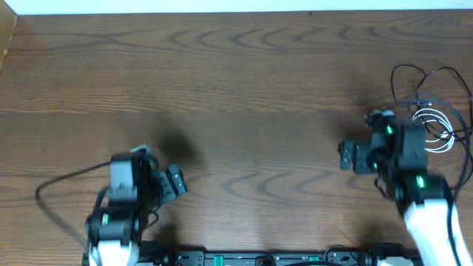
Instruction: Untangle cables
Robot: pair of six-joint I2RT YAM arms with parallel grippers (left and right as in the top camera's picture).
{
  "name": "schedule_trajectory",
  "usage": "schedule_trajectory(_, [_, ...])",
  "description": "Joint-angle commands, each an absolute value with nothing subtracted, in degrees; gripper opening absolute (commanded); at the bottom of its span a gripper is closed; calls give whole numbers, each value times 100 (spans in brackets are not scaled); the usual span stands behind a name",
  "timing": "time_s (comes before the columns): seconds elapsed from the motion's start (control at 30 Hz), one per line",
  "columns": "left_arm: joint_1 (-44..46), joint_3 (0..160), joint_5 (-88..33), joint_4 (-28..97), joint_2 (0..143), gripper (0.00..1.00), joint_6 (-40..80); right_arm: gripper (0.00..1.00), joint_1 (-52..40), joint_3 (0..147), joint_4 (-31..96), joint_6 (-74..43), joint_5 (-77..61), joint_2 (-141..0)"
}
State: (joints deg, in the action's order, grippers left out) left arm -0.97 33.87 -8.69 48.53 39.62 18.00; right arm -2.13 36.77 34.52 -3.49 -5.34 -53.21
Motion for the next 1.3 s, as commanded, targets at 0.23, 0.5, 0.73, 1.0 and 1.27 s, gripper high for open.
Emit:
schedule_trajectory(0.23, [-117, 3310, -838, 4877, 2440, 94, 1702, 99, -233, 3181, 3710, -379, -445, -3470])
schedule_trajectory(0.5, [-117, 3310, -838, 4880, 2460, 94, 1702, 99, -233, 3181, 4032, -379, -445, -3450])
schedule_trajectory(0.73, [-117, 3310, -838, 4880, 2460, 95, 1702, 99, -233, 3181, 4305, -379, -445, -3450])
schedule_trajectory(1.0, [-117, 3310, -838, 4880, 2460, 95, 1702, 99, -233, 3181, 4357, -379, -445, -3450])
schedule_trajectory(1.27, [-117, 3310, -836, 4880, 2460, 95, 1702, 99, -233, 3181, 4357, -379, -445, -3450])
